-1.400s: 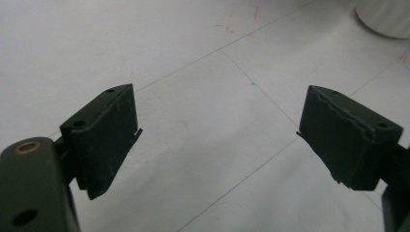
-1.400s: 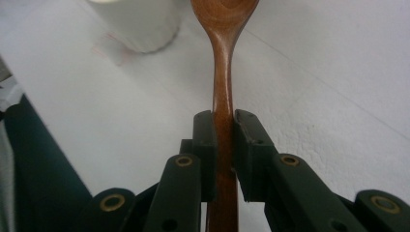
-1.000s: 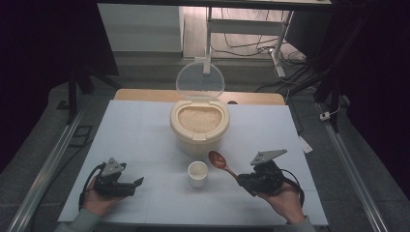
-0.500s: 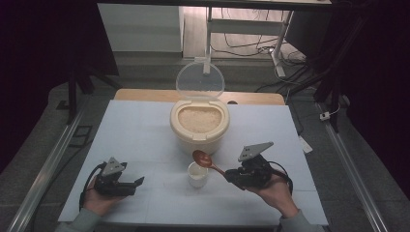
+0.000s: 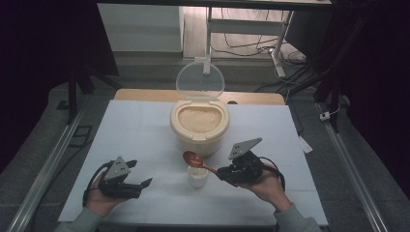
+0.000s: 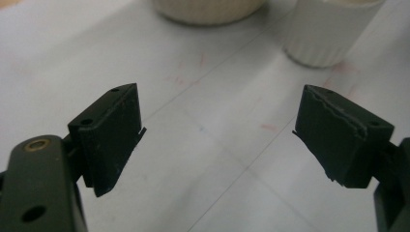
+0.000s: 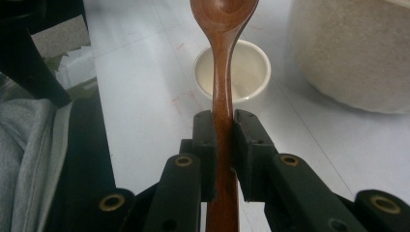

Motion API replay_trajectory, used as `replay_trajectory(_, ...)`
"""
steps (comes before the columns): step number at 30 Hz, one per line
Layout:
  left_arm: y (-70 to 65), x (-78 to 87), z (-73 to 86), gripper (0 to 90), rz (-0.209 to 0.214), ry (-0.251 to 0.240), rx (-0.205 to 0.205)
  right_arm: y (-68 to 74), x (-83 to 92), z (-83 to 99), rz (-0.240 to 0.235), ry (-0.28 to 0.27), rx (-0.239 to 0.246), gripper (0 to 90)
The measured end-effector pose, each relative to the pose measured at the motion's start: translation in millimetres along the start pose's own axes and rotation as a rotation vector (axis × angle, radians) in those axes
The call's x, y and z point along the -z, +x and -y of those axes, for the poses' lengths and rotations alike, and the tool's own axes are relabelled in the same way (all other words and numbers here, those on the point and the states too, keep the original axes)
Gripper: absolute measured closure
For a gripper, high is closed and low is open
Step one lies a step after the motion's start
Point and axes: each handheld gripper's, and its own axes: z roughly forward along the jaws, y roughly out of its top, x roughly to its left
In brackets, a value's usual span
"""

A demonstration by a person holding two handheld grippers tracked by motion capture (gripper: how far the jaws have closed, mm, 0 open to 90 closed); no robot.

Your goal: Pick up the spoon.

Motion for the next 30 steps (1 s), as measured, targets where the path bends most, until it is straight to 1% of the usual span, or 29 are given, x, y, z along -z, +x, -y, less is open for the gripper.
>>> replay_trajectory(1,-2.1,0.7,-4.2,17.1,0.010,-0.004,-0.011,-0.2,-0.5,-1.0,-0.001,0.008,0.006,79.3)
replay_trajectory(2,-4.5,1.0,-8.5,17.2,0.015,-0.008,-0.024,0.1,-1.9,-1.6,-0.006,0.004,0.002,79.3)
replay_trajectory(5,-11.5,0.5,-21.2,17.9,0.038,-0.021,-0.059,0.6,-6.3,-5.2,-0.020,0.012,0.018,79.3)
replay_trajectory(10,-24.4,-1.2,-39.8,18.5,0.071,-0.032,-0.117,1.4,-11.5,-8.4,-0.032,0.017,0.028,79.3)
replay_trajectory(14,-34.2,-1.7,-53.6,19.1,0.087,-0.040,-0.158,1.6,-15.3,-10.3,-0.039,0.026,0.032,79.3)
replay_trajectory(18,-42.1,-5.5,-68.4,19.7,0.098,-0.035,-0.199,2.0,-17.9,-12.1,-0.043,0.033,0.036,79.3)
replay_trajectory(19,-44.4,-6.6,-72.2,20.3,0.100,-0.033,-0.210,2.3,-20.0,-13.4,-0.045,0.043,0.042,79.3)
replay_trajectory(22,-51.5,-10.2,-83.5,21.9,0.114,-0.025,-0.250,2.5,-22.3,-14.4,-0.045,0.048,0.051,79.3)
replay_trajectory(23,-54.0,-11.8,-87.4,22.4,0.122,-0.019,-0.264,3.3,-23.1,-15.0,-0.045,0.055,0.046,79.2)
replay_trajectory(24,-59.2,-16.0,-94.6,24.0,0.142,-0.004,-0.292,3.3,-25.0,-16.2,-0.050,0.058,0.057,79.2)
replay_trajectory(25,-59.2,-16.0,-94.6,24.5,0.142,-0.004,-0.292,3.8,-25.8,-16.8,-0.054,0.060,0.058,79.3)
replay_trajectory(30,-70.7,-30.4,-107.0,26.8,0.165,0.056,-0.351,5.9,-28.5,-18.6,-0.061,0.068,0.070,79.3)
